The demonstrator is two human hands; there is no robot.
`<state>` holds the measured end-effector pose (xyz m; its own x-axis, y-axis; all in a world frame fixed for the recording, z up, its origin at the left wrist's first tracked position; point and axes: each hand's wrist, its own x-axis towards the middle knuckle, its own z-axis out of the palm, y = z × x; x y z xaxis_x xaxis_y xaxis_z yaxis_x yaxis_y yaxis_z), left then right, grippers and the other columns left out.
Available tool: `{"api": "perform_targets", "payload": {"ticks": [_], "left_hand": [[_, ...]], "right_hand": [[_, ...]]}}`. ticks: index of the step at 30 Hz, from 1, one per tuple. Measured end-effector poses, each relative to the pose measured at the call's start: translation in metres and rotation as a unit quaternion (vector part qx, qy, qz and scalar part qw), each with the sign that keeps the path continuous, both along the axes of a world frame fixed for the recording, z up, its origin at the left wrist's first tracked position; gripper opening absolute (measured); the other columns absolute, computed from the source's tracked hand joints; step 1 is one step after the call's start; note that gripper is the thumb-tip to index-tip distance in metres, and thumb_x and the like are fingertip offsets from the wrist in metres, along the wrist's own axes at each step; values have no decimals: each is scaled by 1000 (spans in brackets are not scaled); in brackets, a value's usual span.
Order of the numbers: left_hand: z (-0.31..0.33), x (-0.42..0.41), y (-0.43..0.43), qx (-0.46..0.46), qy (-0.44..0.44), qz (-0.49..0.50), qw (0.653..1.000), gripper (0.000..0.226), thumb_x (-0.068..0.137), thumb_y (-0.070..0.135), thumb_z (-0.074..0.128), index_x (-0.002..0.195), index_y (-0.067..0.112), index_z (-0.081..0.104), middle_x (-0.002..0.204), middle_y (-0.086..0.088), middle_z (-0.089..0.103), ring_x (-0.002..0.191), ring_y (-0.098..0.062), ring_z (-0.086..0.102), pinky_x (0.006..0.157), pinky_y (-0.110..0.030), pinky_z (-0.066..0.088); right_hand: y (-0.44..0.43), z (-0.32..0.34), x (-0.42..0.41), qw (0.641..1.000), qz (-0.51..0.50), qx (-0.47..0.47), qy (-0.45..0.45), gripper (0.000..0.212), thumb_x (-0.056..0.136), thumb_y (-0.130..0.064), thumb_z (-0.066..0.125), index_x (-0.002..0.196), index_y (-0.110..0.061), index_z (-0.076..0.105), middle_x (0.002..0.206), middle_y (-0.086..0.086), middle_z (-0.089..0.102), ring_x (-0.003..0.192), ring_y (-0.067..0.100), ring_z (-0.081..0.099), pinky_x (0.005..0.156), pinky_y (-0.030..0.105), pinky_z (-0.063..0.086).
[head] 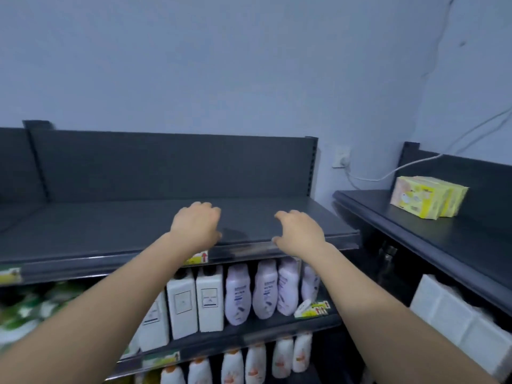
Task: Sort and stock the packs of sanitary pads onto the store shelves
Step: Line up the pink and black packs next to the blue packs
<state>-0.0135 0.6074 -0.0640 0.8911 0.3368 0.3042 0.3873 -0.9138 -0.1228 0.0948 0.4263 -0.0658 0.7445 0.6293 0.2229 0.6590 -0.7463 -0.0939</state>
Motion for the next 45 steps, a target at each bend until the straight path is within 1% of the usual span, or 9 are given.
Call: {"api": "perform_targets", "payload": {"ticks": [4, 8, 17, 24, 30, 36, 41, 43, 45], "left_hand": [[3, -69, 70, -12, -5, 61, 998, 43, 92, 41, 56, 126, 14, 50, 121, -6, 53, 118, -26, 47, 86, -36, 41], [2, -133, 127, -1, -7, 117, 993, 40, 92, 40, 57, 121, 13, 53, 116, -6, 54, 114, -26, 49, 81, -34, 40], [-1, -256, 219, -4, -8, 244, 970, 41, 89, 39, 60, 121, 14, 53, 121, -6, 54, 120, -26, 47, 90, -38, 43], [-5, -307, 274, -6, -8, 312, 950, 38, 87, 36, 61, 116, 12, 55, 118, -7, 55, 118, -29, 49, 89, -40, 45], [-5, -329, 337, 10, -21, 353, 935, 45, 87, 41, 62, 123, 14, 55, 119, -6, 55, 117, -27, 49, 88, -38, 44], [1, -348, 411, 16, -61, 406, 911, 39, 90, 37, 61, 121, 14, 53, 120, -8, 51, 119, -28, 46, 85, -40, 45], [-7, -376, 468, -19, -125, 433, 892, 48, 92, 31, 60, 132, 13, 40, 135, -10, 41, 124, -30, 42, 89, -45, 47], [-8, -387, 484, -56, -145, 446, 881, 66, 87, 39, 67, 138, 14, 34, 139, -11, 38, 129, -30, 38, 96, -47, 44], [-7, -400, 501, -108, -169, 456, 867, 97, 75, 52, 75, 147, 16, 21, 146, -13, 32, 134, -32, 33, 105, -50, 38]], "right_hand": [[81, 2, -44, 999, 53, 1, -1, 54, 91, -36, 61, 139, -19, 43, 134, 9, 48, 126, 29, 43, 94, 39, 44], [150, 2, -86, 994, 107, 7, -4, 52, 93, -37, 59, 139, -19, 44, 134, 7, 49, 125, 27, 44, 90, 38, 45], [286, -2, -178, 973, 229, -5, 2, 48, 93, -36, 59, 136, -19, 46, 134, 5, 49, 124, 25, 44, 89, 38, 48], [369, -2, -219, 954, 300, -10, 0, 46, 93, -35, 59, 135, -19, 47, 133, 4, 50, 121, 24, 47, 83, 36, 49], [447, -3, -239, 938, 346, -7, -6, 48, 92, -36, 61, 134, -18, 48, 133, 6, 51, 122, 26, 48, 88, 39, 50], [528, 0, -263, 921, 391, 1, -8, 52, 90, -39, 62, 135, -18, 48, 132, 6, 52, 122, 28, 48, 90, 42, 49], [583, -6, -286, 905, 426, 6, -10, 49, 89, -39, 63, 131, -17, 50, 131, 8, 54, 122, 29, 48, 89, 40, 46], [599, -11, -295, 900, 435, 10, 12, 43, 88, -39, 65, 122, -15, 54, 127, 9, 57, 120, 30, 51, 87, 39, 46], [614, -15, -306, 898, 437, 15, 45, 41, 87, -42, 65, 115, -14, 55, 122, 9, 60, 116, 31, 54, 84, 38, 47]]}}
